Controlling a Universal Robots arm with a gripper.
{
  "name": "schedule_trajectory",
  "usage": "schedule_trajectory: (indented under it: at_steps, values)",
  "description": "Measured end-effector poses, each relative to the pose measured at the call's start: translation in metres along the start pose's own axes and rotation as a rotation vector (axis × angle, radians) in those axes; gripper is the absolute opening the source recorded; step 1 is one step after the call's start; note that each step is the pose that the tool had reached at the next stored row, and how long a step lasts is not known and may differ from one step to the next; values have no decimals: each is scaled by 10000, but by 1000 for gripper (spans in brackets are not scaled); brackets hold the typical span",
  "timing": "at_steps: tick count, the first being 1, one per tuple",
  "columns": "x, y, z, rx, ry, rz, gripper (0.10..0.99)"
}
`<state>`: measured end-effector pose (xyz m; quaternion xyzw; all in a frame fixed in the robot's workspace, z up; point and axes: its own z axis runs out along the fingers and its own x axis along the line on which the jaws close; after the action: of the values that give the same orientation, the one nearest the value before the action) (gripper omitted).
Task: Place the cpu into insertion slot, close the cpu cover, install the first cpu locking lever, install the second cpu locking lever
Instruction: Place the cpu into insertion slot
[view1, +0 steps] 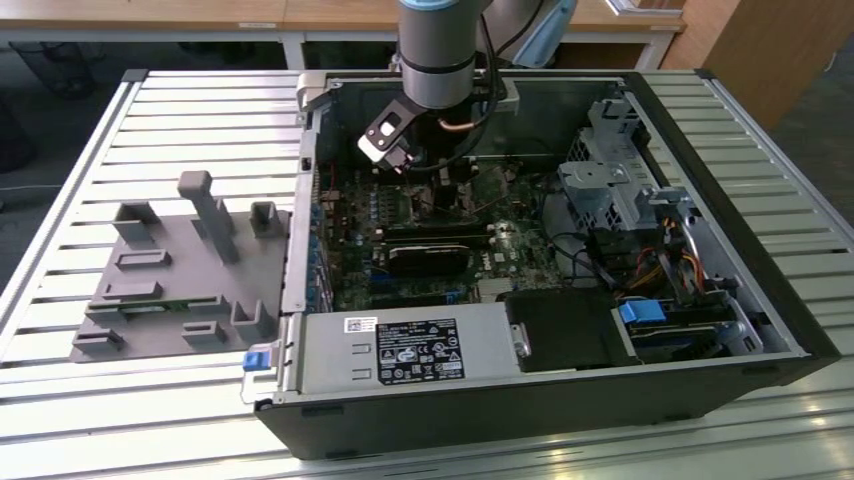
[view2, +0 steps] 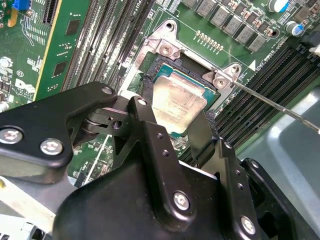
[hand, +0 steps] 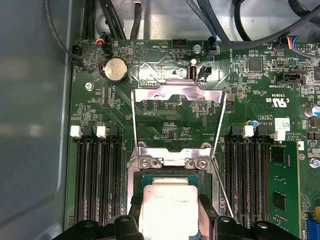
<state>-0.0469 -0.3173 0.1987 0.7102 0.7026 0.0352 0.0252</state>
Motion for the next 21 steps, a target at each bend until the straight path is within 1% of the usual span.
schedule_trajectory:
  at_steps: [21]
  values:
    - [-18,-2,23,2,-5,18,525]
